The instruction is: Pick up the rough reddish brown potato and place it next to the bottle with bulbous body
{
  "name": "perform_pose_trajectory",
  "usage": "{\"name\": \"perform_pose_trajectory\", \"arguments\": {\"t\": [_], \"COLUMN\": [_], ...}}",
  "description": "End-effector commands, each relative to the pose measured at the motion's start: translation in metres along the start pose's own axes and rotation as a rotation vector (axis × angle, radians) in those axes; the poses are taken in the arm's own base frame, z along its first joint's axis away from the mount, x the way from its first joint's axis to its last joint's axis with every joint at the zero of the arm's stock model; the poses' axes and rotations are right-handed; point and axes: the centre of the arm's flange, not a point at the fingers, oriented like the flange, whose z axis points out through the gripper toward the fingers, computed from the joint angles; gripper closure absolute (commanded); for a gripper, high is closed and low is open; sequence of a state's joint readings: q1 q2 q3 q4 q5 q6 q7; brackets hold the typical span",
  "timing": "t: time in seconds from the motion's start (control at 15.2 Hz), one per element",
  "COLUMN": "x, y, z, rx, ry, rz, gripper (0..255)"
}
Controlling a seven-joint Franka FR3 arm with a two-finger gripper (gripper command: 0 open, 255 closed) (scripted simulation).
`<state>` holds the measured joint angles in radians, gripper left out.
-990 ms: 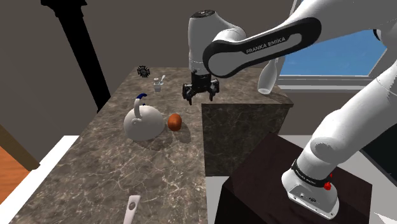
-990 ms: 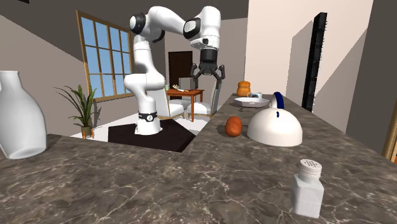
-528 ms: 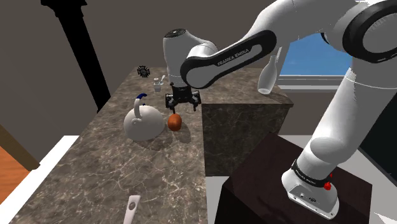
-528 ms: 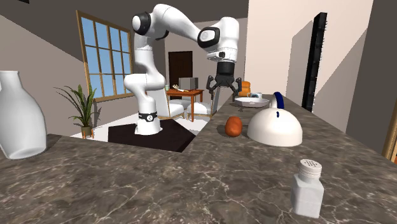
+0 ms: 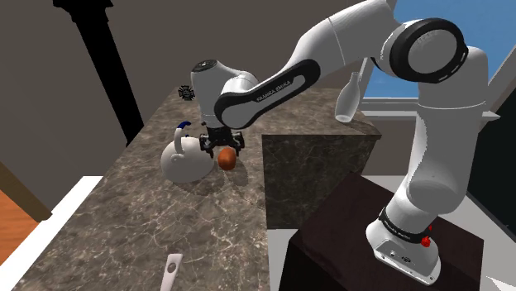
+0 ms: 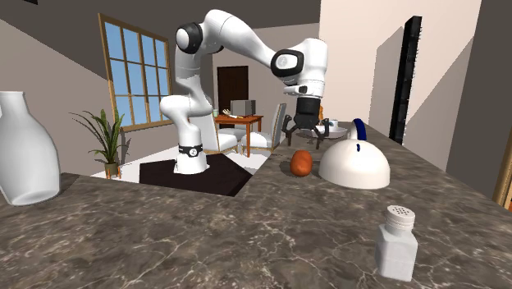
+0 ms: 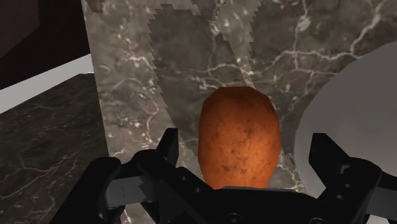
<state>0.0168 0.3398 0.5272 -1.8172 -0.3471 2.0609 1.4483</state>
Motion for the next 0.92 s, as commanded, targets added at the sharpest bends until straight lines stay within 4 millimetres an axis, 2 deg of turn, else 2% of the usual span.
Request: {"name": "perform_pose_trajectory", "arguments": {"t": [0.0, 0.26, 0.73, 0.79, 0.86], "x": [0.001, 0.001, 0.001, 0.001, 0.001], "y": [-0.002, -0.002, -0.002, -0.002, -0.002], "z": [0.011, 0.03, 0.03, 0.03, 0.03], "rx": [0.0, 0.0, 0.0, 0.0, 0.0], "ry": [0.0, 0.0, 0.0, 0.0, 0.0], "rz": [0.002, 0.002, 0.002, 0.002, 0.002], "gripper": [0, 0, 0, 255, 255]}}
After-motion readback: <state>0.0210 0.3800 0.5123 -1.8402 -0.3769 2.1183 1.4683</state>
